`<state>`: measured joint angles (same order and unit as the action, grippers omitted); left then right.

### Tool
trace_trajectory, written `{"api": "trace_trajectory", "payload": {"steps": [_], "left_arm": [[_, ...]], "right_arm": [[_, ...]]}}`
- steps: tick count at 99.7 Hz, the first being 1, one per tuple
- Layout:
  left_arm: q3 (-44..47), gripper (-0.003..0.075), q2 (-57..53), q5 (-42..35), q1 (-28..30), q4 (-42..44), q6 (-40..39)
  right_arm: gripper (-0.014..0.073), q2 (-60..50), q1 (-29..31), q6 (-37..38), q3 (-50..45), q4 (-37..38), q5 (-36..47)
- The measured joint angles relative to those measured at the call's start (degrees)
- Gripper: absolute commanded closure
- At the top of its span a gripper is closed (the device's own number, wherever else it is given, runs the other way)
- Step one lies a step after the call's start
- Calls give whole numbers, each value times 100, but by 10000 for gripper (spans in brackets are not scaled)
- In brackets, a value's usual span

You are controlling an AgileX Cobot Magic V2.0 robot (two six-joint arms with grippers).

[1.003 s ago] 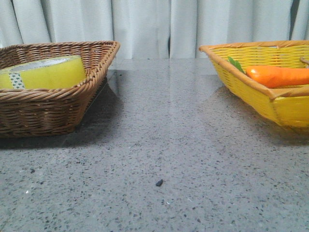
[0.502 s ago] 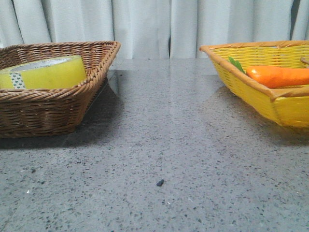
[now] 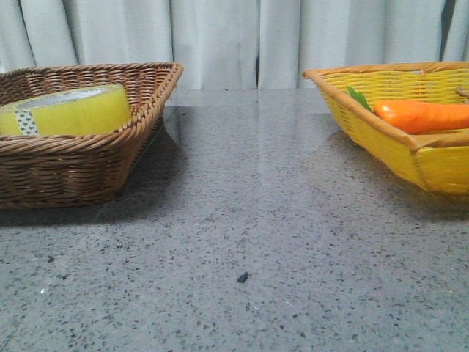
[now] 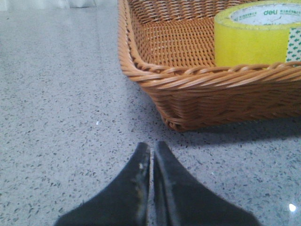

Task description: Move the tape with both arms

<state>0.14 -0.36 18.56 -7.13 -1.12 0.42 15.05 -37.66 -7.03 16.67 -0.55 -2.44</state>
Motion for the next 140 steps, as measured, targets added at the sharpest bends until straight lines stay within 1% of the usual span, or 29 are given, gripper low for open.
{"api": "trace_trajectory", "payload": {"steps": [62,80,91,99,109,122,140], "left_arm": [[0,741,0,0,0,0,0],[0,741,0,0,0,-9,0],[0,741,0,0,0,-9,0],[0,741,0,0,0,-9,0],[0,741,0,0,0,-9,0],[0,741,0,0,0,-9,0],[0,741,0,0,0,-9,0]], "right_arm": [[660,0,0,0,-8,0,0],[660,-120,85,0,-468,0,325],[660,-231,385,0,-922,0,929],[660,-256,757,0,-1319,0,1415],[660,-290,1242,0,-1685,0,1812],[660,-580,1728,0,-1732,0,1824],[660,-1030,2382,0,-1732,0,1104]]}}
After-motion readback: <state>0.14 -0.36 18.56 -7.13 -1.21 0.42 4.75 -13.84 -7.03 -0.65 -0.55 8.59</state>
